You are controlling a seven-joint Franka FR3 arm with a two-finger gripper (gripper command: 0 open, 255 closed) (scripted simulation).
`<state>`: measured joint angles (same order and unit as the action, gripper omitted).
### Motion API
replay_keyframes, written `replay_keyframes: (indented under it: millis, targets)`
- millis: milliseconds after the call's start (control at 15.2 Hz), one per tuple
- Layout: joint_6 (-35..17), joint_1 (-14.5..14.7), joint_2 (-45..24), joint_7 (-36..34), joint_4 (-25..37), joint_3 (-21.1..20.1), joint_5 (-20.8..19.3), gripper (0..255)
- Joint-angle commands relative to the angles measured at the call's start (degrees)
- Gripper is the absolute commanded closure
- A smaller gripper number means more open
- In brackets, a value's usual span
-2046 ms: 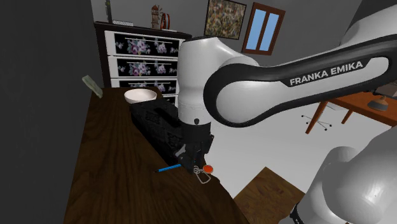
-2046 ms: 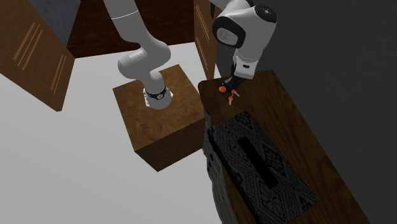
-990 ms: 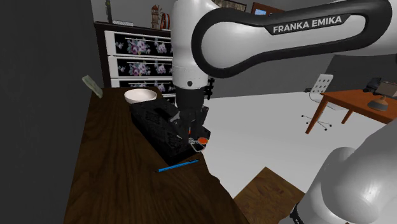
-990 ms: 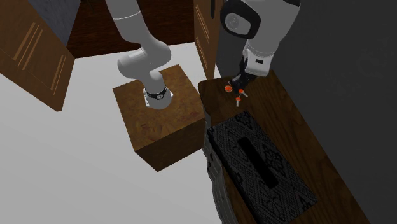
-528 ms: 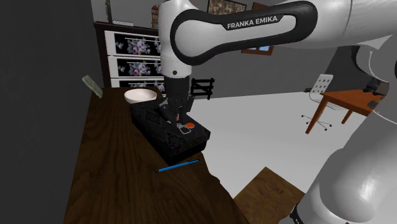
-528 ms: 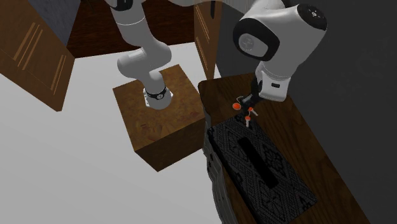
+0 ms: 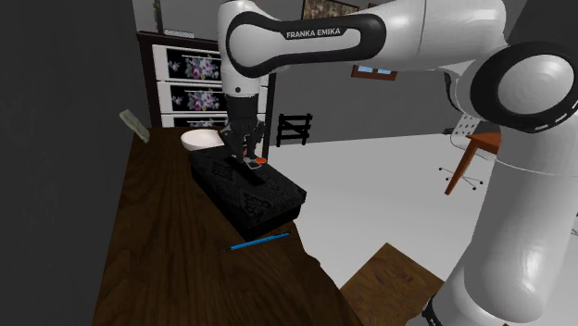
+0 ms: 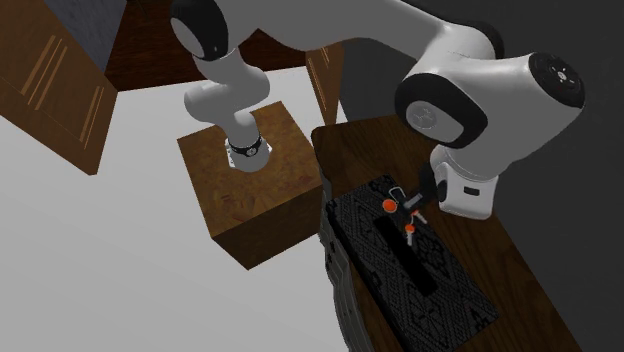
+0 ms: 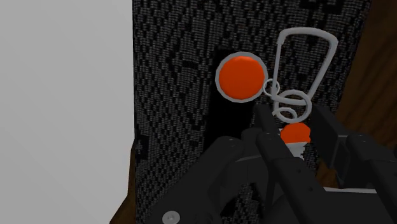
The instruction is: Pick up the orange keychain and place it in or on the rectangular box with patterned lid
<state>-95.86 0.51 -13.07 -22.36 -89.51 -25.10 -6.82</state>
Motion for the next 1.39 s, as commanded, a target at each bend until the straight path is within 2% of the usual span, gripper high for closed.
replay_keyframes:
  millis: [0,264,1320]
  targets:
    - [1.67,0.04,-3.89,0.90,5.31,0.63,-1.55,255]
    - [6.15,1.30,-12.73,2.41,18.26,1.86,-4.57,255]
    - [-5.48,0.08,-12.63,1.58,6.39,2.20,-4.77,255]
